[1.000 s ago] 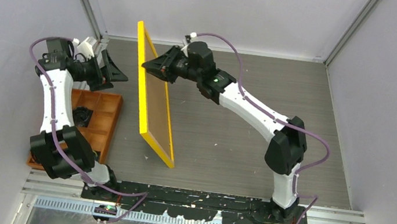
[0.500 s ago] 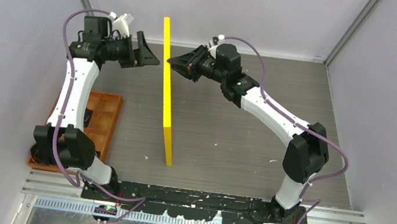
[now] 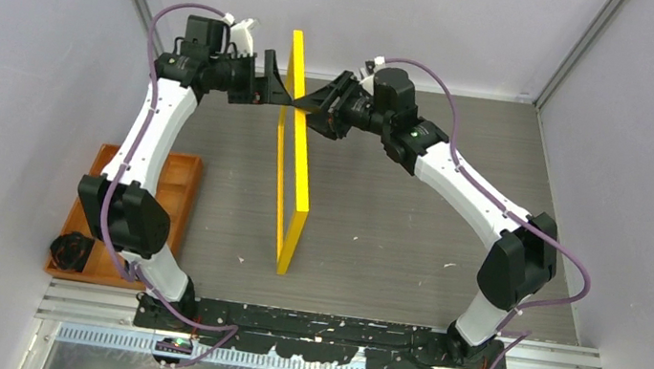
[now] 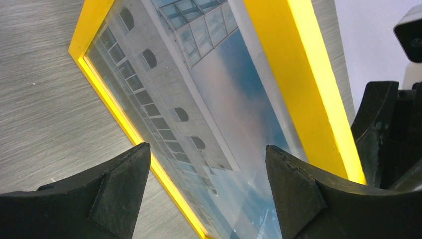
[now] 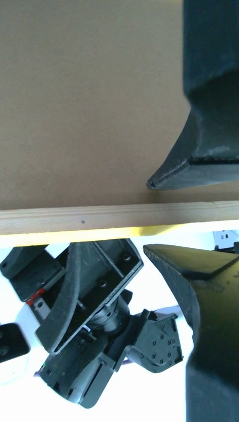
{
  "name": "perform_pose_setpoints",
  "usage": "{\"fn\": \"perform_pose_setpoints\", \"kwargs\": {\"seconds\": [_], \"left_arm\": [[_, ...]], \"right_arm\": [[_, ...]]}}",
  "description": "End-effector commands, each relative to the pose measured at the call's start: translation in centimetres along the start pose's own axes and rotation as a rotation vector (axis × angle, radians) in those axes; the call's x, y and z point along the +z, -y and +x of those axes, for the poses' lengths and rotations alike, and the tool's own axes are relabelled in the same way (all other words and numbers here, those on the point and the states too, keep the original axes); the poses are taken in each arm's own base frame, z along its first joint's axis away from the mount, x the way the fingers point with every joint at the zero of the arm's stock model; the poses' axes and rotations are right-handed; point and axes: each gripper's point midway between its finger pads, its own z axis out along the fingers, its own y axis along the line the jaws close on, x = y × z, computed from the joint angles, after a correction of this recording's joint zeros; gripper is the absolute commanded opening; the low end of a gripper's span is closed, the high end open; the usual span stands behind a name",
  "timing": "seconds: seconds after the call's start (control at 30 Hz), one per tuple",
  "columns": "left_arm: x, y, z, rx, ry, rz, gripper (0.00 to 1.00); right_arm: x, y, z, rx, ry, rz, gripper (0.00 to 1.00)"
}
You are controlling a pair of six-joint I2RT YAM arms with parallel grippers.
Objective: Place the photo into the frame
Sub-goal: Turn over the photo frame at the center of the board.
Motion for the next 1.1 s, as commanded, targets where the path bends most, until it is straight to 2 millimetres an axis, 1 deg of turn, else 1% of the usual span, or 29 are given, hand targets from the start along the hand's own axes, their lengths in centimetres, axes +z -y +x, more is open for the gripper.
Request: {"fn": "perform_pose_setpoints", "kwargs": {"seconds": [0.0, 0.07, 0.17, 0.23, 0.37, 0.5, 0.6, 0.73, 0.8, 0.9, 1.0, 1.03, 1.07], "left_arm": [[0.0, 0.3, -1.3, 0.045, 0.030, -0.023, 0.86], [0.0, 0.0, -1.1, 0.054, 0.021, -0.032, 0.86], [0.1, -0.7, -0.1, 0.064, -0.008, -0.054, 0.86], [0.2, -1.3, 0.8, 0.071, -0.043, -0.071, 0.87], [0.0, -2.9, 2.8, 0.097, -0.120, -0.110, 0.88], [-0.2, -4.8, 4.5, 0.088, -0.164, -0.134, 0.88], [-0.3, -6.6, 6.0, 0.091, -0.203, -0.159, 0.88], [-0.5, -9.6, 8.5, 0.105, -0.274, -0.203, 0.88], [-0.7, -11.4, 9.7, 0.129, -0.317, -0.243, 0.88], [-0.7, -13.4, 11.4, 0.158, -0.374, -0.291, 0.88], [-0.6, -15.1, 12.7, 0.195, -0.403, -0.341, 0.88], [-0.6, -15.7, 13.1, 0.203, -0.415, -0.356, 0.88], [-0.4, -16.3, 13.7, 0.209, -0.431, -0.371, 0.88]], "right_arm": [[-3.0, -3.0, 0.9, -0.099, -0.035, -0.015, 0.54], [-3.7, -2.5, 0.8, -0.137, -0.035, 0.039, 0.54], [-4.7, -1.5, 0.6, -0.219, -0.043, 0.131, 0.52], [-5.4, -0.2, 0.3, -0.265, -0.043, 0.218, 0.50], [-7.0, 2.6, -0.1, -0.342, -0.044, 0.371, 0.40], [-8.0, 4.9, -0.6, -0.365, -0.037, 0.437, 0.33], [-8.4, 6.2, -0.9, -0.347, -0.033, 0.453, 0.31], [-9.1, 7.9, -1.4, -0.331, -0.019, 0.476, 0.24], [-9.7, 8.6, -1.6, -0.328, -0.011, 0.490, 0.23], [-10.6, 10.1, -1.8, -0.324, 0.003, 0.509, 0.20], [-11.5, 12.3, -1.7, -0.312, 0.016, 0.534, 0.16], [-11.8, 13.1, -1.6, -0.306, 0.016, 0.543, 0.14], [-12.1, 14.5, -1.2, -0.293, 0.008, 0.556, 0.13]]}}
